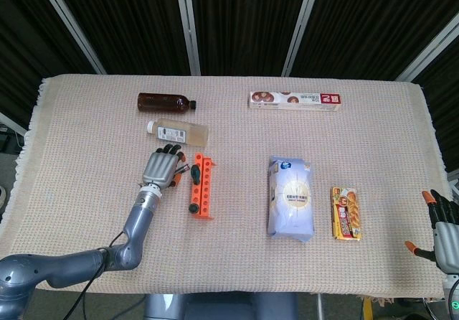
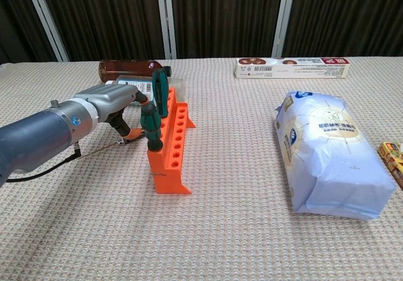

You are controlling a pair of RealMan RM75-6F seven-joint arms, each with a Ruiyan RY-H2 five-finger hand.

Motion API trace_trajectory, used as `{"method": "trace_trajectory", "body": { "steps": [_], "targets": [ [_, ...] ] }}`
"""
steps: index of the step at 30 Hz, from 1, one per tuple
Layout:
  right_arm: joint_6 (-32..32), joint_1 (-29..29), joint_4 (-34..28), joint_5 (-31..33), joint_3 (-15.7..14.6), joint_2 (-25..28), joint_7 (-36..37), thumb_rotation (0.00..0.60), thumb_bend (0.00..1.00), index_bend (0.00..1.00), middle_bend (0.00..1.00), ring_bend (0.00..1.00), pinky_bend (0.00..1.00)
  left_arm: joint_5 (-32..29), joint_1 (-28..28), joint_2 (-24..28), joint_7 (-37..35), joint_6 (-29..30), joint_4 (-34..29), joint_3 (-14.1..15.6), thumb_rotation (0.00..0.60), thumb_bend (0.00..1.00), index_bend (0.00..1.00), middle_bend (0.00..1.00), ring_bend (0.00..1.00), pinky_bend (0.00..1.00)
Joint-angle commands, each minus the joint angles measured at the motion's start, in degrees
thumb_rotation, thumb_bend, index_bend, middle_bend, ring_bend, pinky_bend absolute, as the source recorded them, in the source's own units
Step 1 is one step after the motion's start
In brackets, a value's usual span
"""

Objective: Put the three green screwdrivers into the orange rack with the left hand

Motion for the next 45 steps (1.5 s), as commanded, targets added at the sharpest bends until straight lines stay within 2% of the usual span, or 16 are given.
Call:
{"method": "trace_trajectory", "body": {
  "steps": [1, 9, 15, 21, 25, 32, 39, 45],
  "targets": [
    [-0.09, 0.04, 0.15, -0.03, 0.01, -0.08, 0.17, 0.6, 0.0, 0.0, 0.0, 0.0, 0.0, -2.28, -0.58, 0.18, 2.71, -0.45, -0.75, 0.24, 0.6, 0.4, 0.31, 0.12, 0.09, 0.22],
    [-0.2, -0.08, 0.79, 0.11, 0.07, -0.07, 1.01, 0.6, 0.0, 0.0, 0.0, 0.0, 0.0, -4.06, -0.87, 1.07, 6.06, -0.27, -4.06, 1.66, 0.6, 0.39, 0.3, 0.15, 0.1, 0.22],
    [-0.31, -0.09, 1.16, 0.1, 0.08, -0.2, 1.43, 0.6, 0.0, 0.0, 0.0, 0.0, 0.0, -2.57, 0.08, 2.76, 5.53, 0.43, -7.04, 3.05, 0.6, 0.39, 0.35, 0.24, 0.21, 0.22],
    [-0.22, -0.11, 1.44, -0.01, 0.13, -0.27, 1.75, 0.6, 0.0, 0.0, 0.0, 0.0, 0.0, -0.38, 1.5, 5.49, 4.93, 0.98, -11.18, 5.31, 0.6, 0.39, 0.36, 0.24, 0.2, 0.22],
    [-0.21, -0.09, 1.57, -0.1, 0.15, -0.32, 1.89, 0.6, 0.0, 0.0, 0.0, 0.0, 0.0, 1.66, 2.64, 7.05, 3.26, 2.03, -13.22, 6.03, 0.6, 0.39, 0.35, 0.21, 0.15, 0.22],
    [0.14, -0.32, 1.43, -0.15, 0.12, -0.29, 1.9, 0.6, 0.0, 0.0, 0.0, 0.0, 0.0, 1.41, 1.75, 4.97, 4.53, 2.77, -8.87, 5.39, 0.6, 0.39, 0.33, 0.12, 0.03, 0.19],
    [0.3, -0.55, 1.15, -0.04, 0.1, -0.14, 1.68, 0.6, 0.0, 0.0, 0.0, 0.0, 0.0, 1.1, 0.67, 1.59, 5.23, 2.99, -4.85, 4.27, 0.6, 0.4, 0.37, 0.12, 0.02, 0.19],
    [0.38, -0.7, 1.07, 0.12, 0.16, -0.11, 1.68, 0.6, 0.0, 0.0, 0.0, 0.0, 0.0, 1.33, -0.73, -0.58, 10.01, 4.92, -3.6, 4.38, 0.6, 0.41, 0.41, 0.11, 0.02, 0.19]
  ]
}}
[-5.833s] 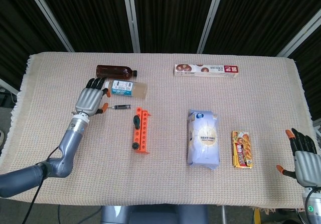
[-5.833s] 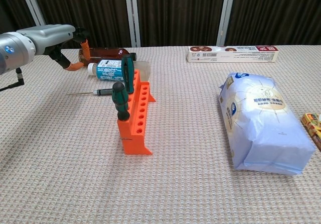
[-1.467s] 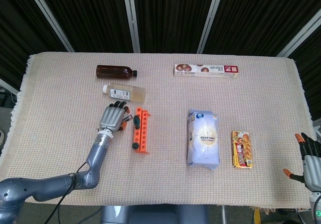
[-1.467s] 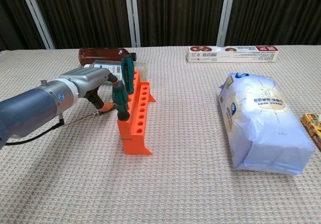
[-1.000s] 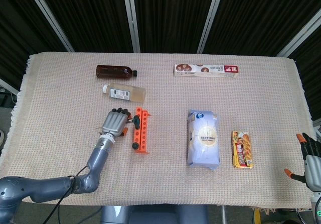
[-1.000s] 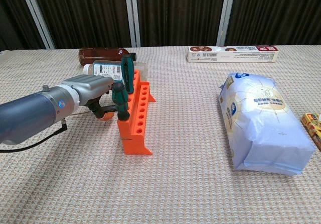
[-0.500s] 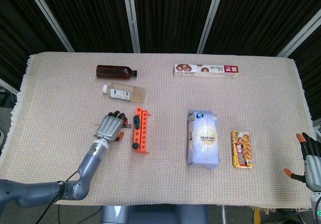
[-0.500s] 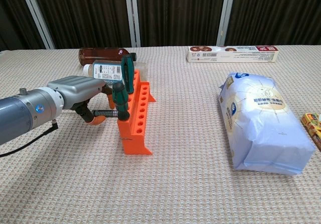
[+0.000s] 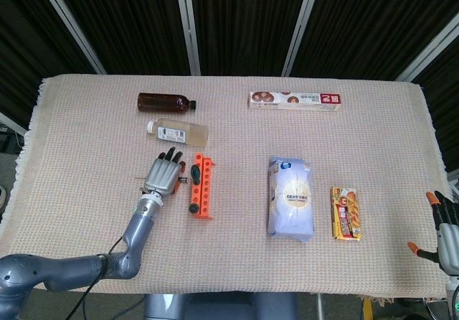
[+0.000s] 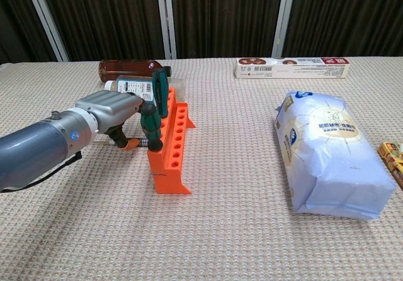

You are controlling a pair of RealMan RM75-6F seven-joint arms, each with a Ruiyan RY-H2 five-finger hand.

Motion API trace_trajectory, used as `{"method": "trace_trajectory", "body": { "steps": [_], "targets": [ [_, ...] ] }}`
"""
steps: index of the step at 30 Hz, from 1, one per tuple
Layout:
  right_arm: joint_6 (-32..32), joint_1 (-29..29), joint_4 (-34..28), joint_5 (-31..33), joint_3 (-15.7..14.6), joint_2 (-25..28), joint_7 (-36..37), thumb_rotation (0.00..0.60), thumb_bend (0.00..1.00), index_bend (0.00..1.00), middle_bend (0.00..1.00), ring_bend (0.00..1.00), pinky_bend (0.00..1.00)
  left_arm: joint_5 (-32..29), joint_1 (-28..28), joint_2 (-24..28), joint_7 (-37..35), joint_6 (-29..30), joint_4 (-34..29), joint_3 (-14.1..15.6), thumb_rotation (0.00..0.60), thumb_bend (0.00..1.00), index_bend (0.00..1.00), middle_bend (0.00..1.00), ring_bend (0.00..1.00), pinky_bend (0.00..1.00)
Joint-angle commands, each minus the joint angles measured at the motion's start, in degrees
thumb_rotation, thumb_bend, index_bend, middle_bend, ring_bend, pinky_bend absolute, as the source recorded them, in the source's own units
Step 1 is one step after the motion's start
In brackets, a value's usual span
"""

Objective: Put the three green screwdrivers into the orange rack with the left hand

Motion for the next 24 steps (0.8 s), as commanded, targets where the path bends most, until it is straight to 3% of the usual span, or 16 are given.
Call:
{"method": "trace_trajectory", "body": {
  "steps": [1, 11, 24],
  "targets": [
    [-0.01, -0.04, 0.05, 0.04, 0.02, 0.0, 0.08, 0.6, 0.0, 0.0, 0.0, 0.0, 0.0, 0.36, -0.68, -0.82, 3.22, 1.65, 0.15, 0.5, 0.6, 0.41, 0.41, 0.11, 0.01, 0.19],
    [-0.22, -0.07, 0.53, -0.05, -0.02, 0.01, 0.77, 0.6, 0.0, 0.0, 0.0, 0.0, 0.0, -0.1, -0.67, -2.29, 7.89, 3.43, 0.25, 1.21, 0.6, 0.41, 0.44, 0.1, 0.0, 0.19],
    [-0.6, -0.08, 0.8, -0.13, -0.12, 0.12, 1.52, 0.6, 0.0, 0.0, 0.0, 0.0, 0.0, 1.07, -0.21, -4.5, 9.14, 4.53, 3.89, 1.37, 0.6, 0.41, 0.39, 0.08, 0.0, 0.18]
  ]
}}
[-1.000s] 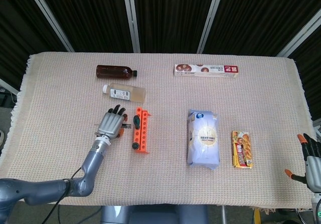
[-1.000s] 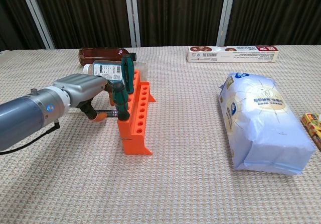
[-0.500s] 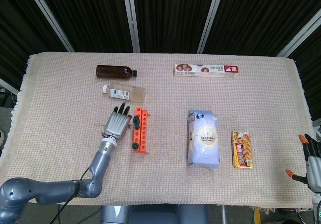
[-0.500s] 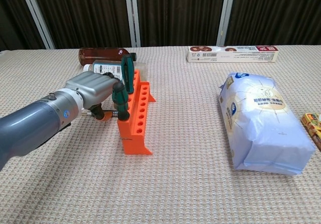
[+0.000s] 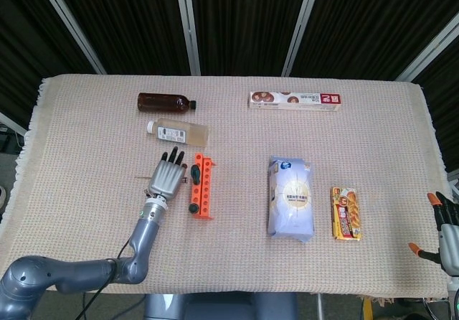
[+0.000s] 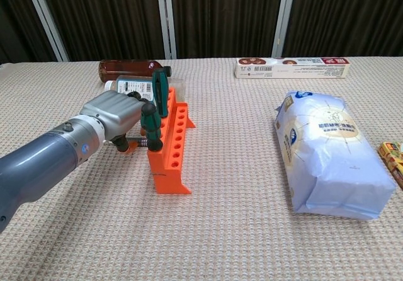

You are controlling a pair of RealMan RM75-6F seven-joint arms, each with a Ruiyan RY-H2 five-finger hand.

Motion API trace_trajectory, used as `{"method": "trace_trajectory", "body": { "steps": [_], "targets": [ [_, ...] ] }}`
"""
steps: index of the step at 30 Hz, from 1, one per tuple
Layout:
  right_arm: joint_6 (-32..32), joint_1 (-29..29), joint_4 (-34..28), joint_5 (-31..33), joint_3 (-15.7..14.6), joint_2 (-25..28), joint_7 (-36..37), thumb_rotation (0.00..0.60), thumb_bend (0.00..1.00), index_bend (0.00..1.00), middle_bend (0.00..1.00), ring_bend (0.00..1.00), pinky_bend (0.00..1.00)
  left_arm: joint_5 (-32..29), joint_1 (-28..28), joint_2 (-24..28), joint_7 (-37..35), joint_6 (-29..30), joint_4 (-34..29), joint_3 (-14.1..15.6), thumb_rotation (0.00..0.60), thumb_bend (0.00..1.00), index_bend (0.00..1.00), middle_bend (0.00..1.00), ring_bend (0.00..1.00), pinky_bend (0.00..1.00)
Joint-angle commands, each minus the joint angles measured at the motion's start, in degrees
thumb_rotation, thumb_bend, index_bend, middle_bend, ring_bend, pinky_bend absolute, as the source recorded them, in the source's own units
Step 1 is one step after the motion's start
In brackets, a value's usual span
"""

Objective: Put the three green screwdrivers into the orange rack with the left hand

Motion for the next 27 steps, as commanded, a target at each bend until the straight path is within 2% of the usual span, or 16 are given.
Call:
{"method": "trace_trajectory", "body": {
  "steps": [1, 13, 20, 24, 27],
  "targets": [
    [-0.03, -0.01, -0.03, -0.05, -0.04, 0.06, 0.08, 0.6, 0.0, 0.0, 0.0, 0.0, 0.0, 0.32, 0.18, -0.56, -0.22, -0.04, 0.88, -0.13, 0.6, 0.41, 0.39, 0.08, 0.0, 0.18],
    [-0.26, -0.06, -0.03, -0.1, -0.15, 0.28, 0.41, 0.6, 0.0, 0.0, 0.0, 0.0, 0.0, 1.54, 1.3, -1.65, -0.85, -0.71, 2.53, 0.17, 0.6, 0.41, 0.45, 0.08, 0.0, 0.18],
    [-0.47, -0.01, 0.05, 0.01, -0.11, 0.23, 0.52, 0.6, 0.0, 0.0, 0.0, 0.0, 0.0, 4.44, 2.6, -0.75, -3.62, -0.16, 1.71, 0.69, 0.6, 0.41, 0.54, 0.09, 0.0, 0.18],
    [-0.36, 0.01, -0.11, -0.05, -0.05, 0.3, 0.39, 0.6, 0.0, 0.0, 0.0, 0.0, 0.0, 6.42, 3.7, 1.56, -4.76, -0.23, -0.46, 1.85, 0.6, 0.41, 0.54, 0.09, 0.0, 0.18],
    [-0.23, -0.07, -0.35, -0.05, -0.07, 0.37, 0.2, 0.6, 0.0, 0.0, 0.0, 0.0, 0.0, 9.33, 5.28, 5.63, -4.4, 1.23, -2.87, 4.23, 0.6, 0.41, 0.55, 0.09, 0.0, 0.18]
  ]
}}
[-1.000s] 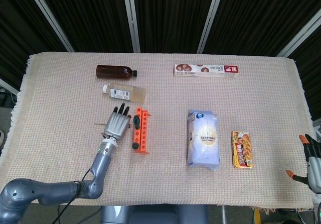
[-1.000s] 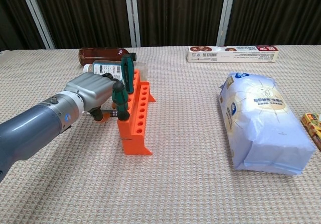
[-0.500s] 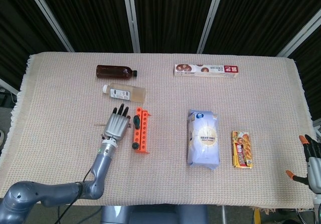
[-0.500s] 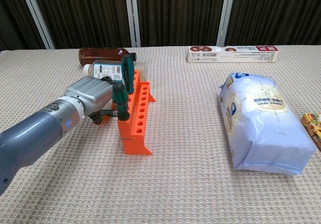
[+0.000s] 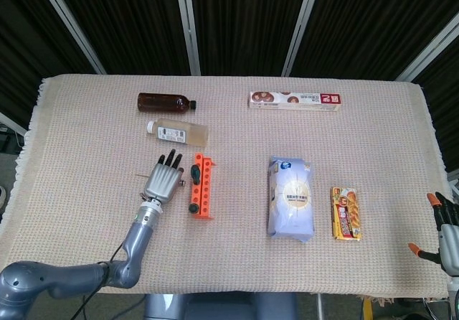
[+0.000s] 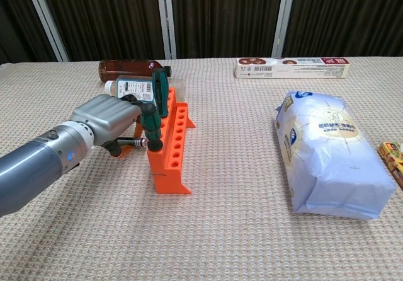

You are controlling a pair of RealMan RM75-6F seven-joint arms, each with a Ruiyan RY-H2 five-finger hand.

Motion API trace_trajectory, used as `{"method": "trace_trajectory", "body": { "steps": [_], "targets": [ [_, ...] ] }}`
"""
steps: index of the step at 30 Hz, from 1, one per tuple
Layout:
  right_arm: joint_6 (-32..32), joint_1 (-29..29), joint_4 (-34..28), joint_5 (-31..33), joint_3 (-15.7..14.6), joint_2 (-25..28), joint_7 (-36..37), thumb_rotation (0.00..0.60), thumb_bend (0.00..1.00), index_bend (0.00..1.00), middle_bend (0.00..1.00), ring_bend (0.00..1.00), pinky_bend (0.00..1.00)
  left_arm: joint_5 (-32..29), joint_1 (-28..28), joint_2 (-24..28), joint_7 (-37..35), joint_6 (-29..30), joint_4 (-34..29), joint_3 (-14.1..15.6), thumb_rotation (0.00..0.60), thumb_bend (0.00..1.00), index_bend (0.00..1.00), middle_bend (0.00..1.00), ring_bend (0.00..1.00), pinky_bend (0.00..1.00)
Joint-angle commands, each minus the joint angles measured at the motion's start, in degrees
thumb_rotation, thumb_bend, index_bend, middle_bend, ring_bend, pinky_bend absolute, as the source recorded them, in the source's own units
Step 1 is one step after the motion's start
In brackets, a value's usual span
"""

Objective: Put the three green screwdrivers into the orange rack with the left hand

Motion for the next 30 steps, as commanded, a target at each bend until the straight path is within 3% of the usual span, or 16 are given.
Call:
{"method": "trace_trajectory", "body": {
  "steps": [1, 4, 9, 15, 23, 30],
  "targets": [
    [-0.03, -0.03, -0.12, 0.04, -0.02, 0.01, -0.1, 0.6, 0.0, 0.0, 0.0, 0.0, 0.0, 3.07, 1.83, 4.48, 0.22, 1.44, -2.87, 2.52, 0.6, 0.41, 0.55, 0.09, 0.0, 0.18],
    [-0.15, 0.03, -0.15, 0.05, -0.04, -0.04, -0.15, 0.6, 0.0, 0.0, 0.0, 0.0, 0.0, 3.63, 2.31, 6.17, 1.11, 1.7, -3.76, 3.0, 0.6, 0.41, 0.53, 0.09, 0.0, 0.16],
    [-0.12, 0.04, -0.25, -0.01, -0.03, -0.07, -0.19, 0.6, 0.0, 0.0, 0.0, 0.0, 0.0, 0.74, 2.74, 8.04, 2.49, 0.04, -6.74, 2.14, 0.6, 0.41, 0.24, 0.02, 0.0, 0.1],
    [0.2, -0.2, -0.45, 0.01, -0.07, 0.1, -0.25, 0.6, 0.0, 0.0, 0.0, 0.0, 0.0, -0.77, 1.89, 6.44, 4.67, -1.17, -6.79, 1.54, 0.6, 0.41, 0.25, 0.01, 0.0, 0.1],
    [0.3, -0.48, -0.15, 0.2, -0.11, 0.1, 0.25, 0.6, 0.0, 0.0, 0.0, 0.0, 0.0, -1.99, 1.39, 4.01, 5.89, -0.5, -5.01, 0.13, 0.6, 0.41, 0.36, 0.02, 0.0, 0.11],
    [0.21, -0.55, 0.25, 0.19, -0.13, -0.01, 0.69, 0.6, 0.0, 0.0, 0.0, 0.0, 0.0, -2.84, 1.83, 3.88, 6.35, -0.42, -4.87, 0.12, 0.6, 0.41, 0.4, 0.02, 0.0, 0.12]
  ]
}}
